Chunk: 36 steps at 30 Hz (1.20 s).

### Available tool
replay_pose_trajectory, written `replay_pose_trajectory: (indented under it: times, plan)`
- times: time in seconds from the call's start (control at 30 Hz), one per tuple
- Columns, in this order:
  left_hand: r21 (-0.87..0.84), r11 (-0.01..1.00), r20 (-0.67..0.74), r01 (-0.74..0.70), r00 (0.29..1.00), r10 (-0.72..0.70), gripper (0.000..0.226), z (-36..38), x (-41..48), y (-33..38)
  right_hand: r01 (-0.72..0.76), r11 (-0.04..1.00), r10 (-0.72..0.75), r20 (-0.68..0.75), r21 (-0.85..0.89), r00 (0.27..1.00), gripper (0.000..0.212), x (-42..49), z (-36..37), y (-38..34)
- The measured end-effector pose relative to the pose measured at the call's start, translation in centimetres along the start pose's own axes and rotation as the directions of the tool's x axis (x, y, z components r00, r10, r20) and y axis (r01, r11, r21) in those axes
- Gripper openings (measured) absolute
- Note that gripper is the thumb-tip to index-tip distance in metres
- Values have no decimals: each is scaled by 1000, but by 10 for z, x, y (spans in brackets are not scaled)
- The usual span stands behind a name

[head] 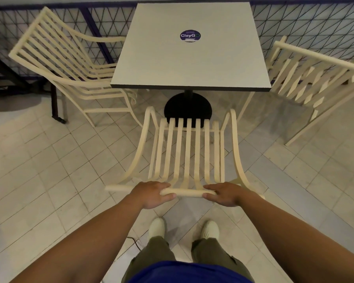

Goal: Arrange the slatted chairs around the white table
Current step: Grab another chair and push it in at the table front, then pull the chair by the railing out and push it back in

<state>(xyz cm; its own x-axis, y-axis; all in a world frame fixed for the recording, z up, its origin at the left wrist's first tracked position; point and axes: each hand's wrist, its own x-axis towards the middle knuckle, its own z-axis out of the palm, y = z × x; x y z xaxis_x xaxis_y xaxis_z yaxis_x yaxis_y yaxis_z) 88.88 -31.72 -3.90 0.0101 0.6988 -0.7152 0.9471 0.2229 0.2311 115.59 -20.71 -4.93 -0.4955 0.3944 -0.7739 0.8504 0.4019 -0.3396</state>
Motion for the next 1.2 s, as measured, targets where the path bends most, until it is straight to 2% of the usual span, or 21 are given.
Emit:
replay_pose_trajectory:
  times: [0.2,0.3,0.57,0.7,0.83,0.93,1.07,1.2]
  plan:
    - [-13,996,1,-88,996,88,84,-3,-4,22,-46,999,45,-81,-4,996,67,-22,3,-10]
    - [27,985,15,-170,985,169,81,-13,-6,34,-93,995,99,-163,43,982,64,-47,6,-20]
    - [181,900,55,-396,918,393,79,-19,-12,78,-190,934,303,-388,302,871,64,-106,56,-19]
    - [208,837,78,-506,861,502,72,-10,-21,120,-290,875,431,-351,388,831,63,-144,95,-8]
    - [287,763,272,-579,813,514,73,12,-29,165,-329,809,513,-312,487,800,65,-176,134,10]
    - [336,711,362,-618,782,508,73,31,-32,197,-339,759,558,-287,556,779,67,-193,161,28]
    - [398,665,415,-632,771,484,71,61,-30,253,-335,723,575,-258,604,776,66,-220,193,69]
    - [405,673,412,-619,780,470,70,76,-22,280,-313,724,560,-260,614,787,66,-230,202,99]
